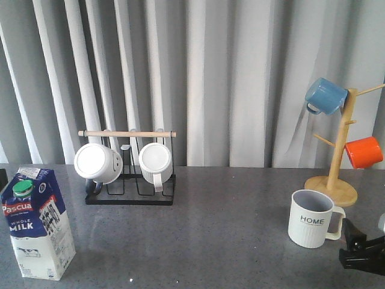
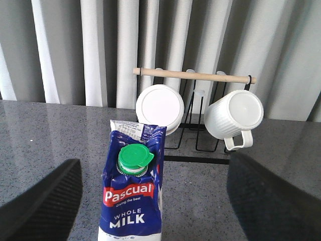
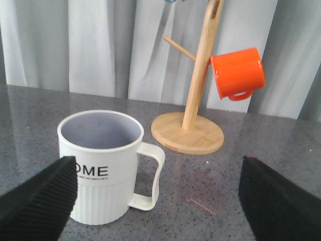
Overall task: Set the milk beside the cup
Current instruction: 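Move the right gripper to the white HOME mug and grasp it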
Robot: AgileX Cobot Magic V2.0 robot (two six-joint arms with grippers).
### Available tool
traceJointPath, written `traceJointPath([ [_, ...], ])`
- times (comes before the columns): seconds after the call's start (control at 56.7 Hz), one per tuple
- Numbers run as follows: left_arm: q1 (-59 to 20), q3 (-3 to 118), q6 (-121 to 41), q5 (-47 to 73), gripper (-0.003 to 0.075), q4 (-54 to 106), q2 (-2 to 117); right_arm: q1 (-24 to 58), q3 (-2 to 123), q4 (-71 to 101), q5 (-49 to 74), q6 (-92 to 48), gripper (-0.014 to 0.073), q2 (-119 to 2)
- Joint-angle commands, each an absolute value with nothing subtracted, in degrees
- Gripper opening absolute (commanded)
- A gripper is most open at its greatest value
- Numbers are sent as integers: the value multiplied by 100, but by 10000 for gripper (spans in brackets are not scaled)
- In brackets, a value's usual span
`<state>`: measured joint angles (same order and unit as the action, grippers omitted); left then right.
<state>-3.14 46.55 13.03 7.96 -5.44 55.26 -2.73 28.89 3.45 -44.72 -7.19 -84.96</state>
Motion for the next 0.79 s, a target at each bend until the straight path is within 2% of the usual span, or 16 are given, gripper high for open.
traceJointPath([
  [0.0, -354, 4822, 1304, 395, 557, -518, 5468, -314, 3195, 625, -5333, -713, 619, -8918],
  [0.265, -354, 4822, 1304, 395, 557, -518, 5468, -314, 3902, 730, -5348, -713, 610, -9858],
  [0.776, -354, 4822, 1304, 400, 557, -518, 5468, -565, 4133, 857, -5508, -761, 592, -10324],
])
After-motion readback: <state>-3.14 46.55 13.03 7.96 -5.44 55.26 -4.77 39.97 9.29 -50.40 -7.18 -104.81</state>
